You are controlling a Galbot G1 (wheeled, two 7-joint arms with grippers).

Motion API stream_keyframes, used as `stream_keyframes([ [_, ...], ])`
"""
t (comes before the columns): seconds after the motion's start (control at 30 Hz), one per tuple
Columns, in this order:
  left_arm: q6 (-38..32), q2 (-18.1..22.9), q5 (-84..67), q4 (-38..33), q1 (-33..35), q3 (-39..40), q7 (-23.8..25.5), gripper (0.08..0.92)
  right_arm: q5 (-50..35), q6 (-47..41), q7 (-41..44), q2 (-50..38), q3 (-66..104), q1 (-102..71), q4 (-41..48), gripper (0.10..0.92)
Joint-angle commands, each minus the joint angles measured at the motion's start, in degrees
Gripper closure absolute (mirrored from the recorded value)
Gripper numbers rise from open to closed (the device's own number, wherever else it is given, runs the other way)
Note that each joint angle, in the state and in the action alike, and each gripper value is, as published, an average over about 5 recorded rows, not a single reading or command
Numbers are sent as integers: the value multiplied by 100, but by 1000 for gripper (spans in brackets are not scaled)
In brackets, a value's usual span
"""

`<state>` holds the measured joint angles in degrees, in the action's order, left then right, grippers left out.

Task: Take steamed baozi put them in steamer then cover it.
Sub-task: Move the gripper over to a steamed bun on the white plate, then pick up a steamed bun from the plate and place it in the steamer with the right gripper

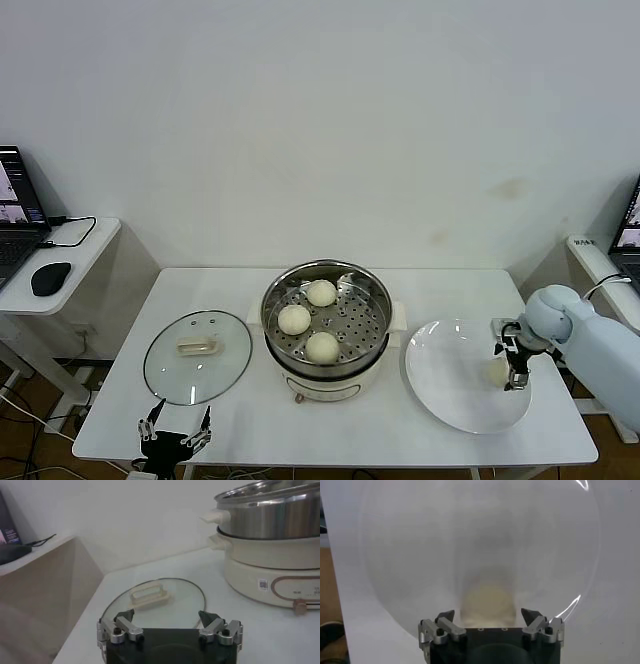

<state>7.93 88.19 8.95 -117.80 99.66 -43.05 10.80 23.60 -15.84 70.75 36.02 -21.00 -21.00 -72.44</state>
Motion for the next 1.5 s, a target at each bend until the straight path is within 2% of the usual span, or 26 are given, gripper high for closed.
stream_keyframes([
  [0.03,5,-12,-11,25,-34,-14,6,177,-11,-2,-20,25,-55,76,53,202],
  [0.13,12,-21,-17,42,-71,-26,9,177,-30,-20,-3,8,-63,98,47,224],
  [0.37,17,-20,-19,47,-79,-19,13,177,-5,-41,82,-47,-61,93,23,410],
  [0.5,16,-18,-17,50,-74,-9,7,177,-17,-67,101,-97,-56,121,-12,474],
  [0.77,6,-3,-24,15,-97,22,-14,177,-716,-357,172,-375,-462,825,-331,482],
  [1.03,-32,-53,148,-69,-118,-90,-35,177,-2015,-814,328,-444,-1835,2840,-888,482],
  [1.3,-77,-119,188,-77,-161,-116,-89,177,-3676,-1503,241,649,-2836,4276,-752,481],
  [1.5,-123,-215,146,-90,-193,-169,-109,177,-4284,-1740,188,1561,-3491,5119,-425,479],
])
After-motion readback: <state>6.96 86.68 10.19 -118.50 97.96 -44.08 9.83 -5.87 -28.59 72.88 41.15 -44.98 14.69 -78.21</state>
